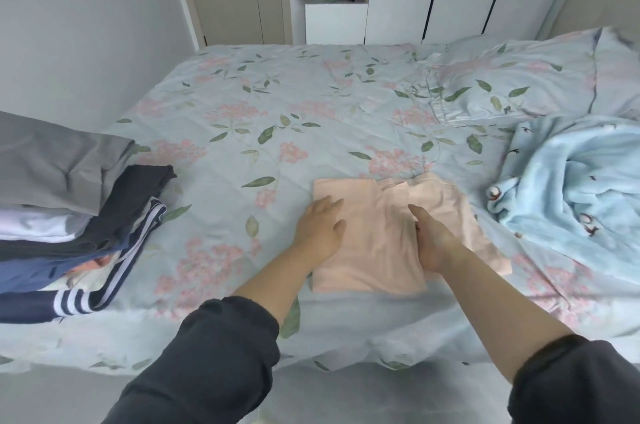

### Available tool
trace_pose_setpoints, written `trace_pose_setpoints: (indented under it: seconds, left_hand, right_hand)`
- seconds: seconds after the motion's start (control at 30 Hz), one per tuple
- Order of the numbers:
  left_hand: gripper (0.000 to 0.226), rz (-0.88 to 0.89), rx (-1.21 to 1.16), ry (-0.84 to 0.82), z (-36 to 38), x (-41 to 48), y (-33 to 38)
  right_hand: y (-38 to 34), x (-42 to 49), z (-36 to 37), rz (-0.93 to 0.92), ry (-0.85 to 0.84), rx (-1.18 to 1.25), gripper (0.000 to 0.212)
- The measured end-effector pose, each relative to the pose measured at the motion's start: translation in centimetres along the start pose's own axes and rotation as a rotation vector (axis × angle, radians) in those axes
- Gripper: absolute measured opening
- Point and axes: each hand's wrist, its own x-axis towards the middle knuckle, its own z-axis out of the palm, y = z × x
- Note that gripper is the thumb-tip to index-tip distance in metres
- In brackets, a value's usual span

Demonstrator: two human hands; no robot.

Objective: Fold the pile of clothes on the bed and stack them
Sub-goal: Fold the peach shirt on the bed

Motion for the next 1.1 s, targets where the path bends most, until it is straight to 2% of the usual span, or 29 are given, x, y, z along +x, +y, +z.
trace_pose_setpoints:
  seconds: [0.1, 0.2, 0.3, 0.43, 0.5, 0.57, 0.67, 0.77, 0.87, 0.93, 1.0, 1.1]
  left_hand:
    - [0.054, -0.062, 0.156, -0.106, 3.3, -1.3, -2.3]
    - [0.053, -0.065, 0.135, -0.025, 4.5, -1.1, -1.7]
    - [0.052, 0.008, 0.088, 0.028, 4.6, 0.0, 0.3]
    - [0.052, 0.098, 0.102, -0.034, 5.6, 1.1, 3.7]
    - [0.051, 0.107, 0.142, -0.087, 6.7, 1.4, 4.9]
    - [0.052, 0.105, 0.208, -0.111, 7.7, 1.4, 5.5]
    - [0.057, 0.081, 0.182, -0.026, 8.4, 1.2, 4.9]
    - [0.070, -0.101, -0.135, 0.130, 7.7, 1.2, 3.9]
    - [0.067, -0.370, -0.541, 0.154, 6.4, 1.5, 3.9]
    - [0.058, -0.496, -0.851, 0.047, 5.4, 1.5, 4.2]
    - [0.047, -0.567, -1.105, -0.117, 5.1, 0.7, 4.3]
    - [0.017, -0.633, -1.270, -0.347, 4.4, -1.0, 4.7]
  right_hand:
    - [0.6, 1.1, 1.0, -0.148, 0.225, -0.345, 0.028]
    - [0.4, 1.6, 1.3, -0.332, 0.355, -0.652, 0.032]
    - [-1.7, 1.0, 0.3, -0.482, 0.367, -0.699, 0.052]
    - [-4.6, 0.5, -3.3, -0.648, 0.453, -0.693, 0.059]
    - [-4.7, 0.8, -5.9, -0.620, 0.554, -0.731, 0.054]
    - [-3.8, 1.6, -8.6, -0.488, 0.653, -0.865, 0.044]
    - [-2.2, 2.4, -11.0, -0.375, 0.681, -0.987, 0.041]
    - [-1.9, 2.5, -11.5, -0.320, 0.730, -1.086, 0.038]
    - [-2.3, 2.0, -11.4, -0.166, 0.676, -1.069, 0.058]
    - [-2.8, 1.3, -11.2, -0.079, 0.609, -1.003, 0.063]
    - [-3.3, 0.3, -11.0, -0.023, 0.477, -0.939, 0.054]
    - [-4.2, -0.9, -10.5, 0.061, 0.234, -0.592, 0.036]
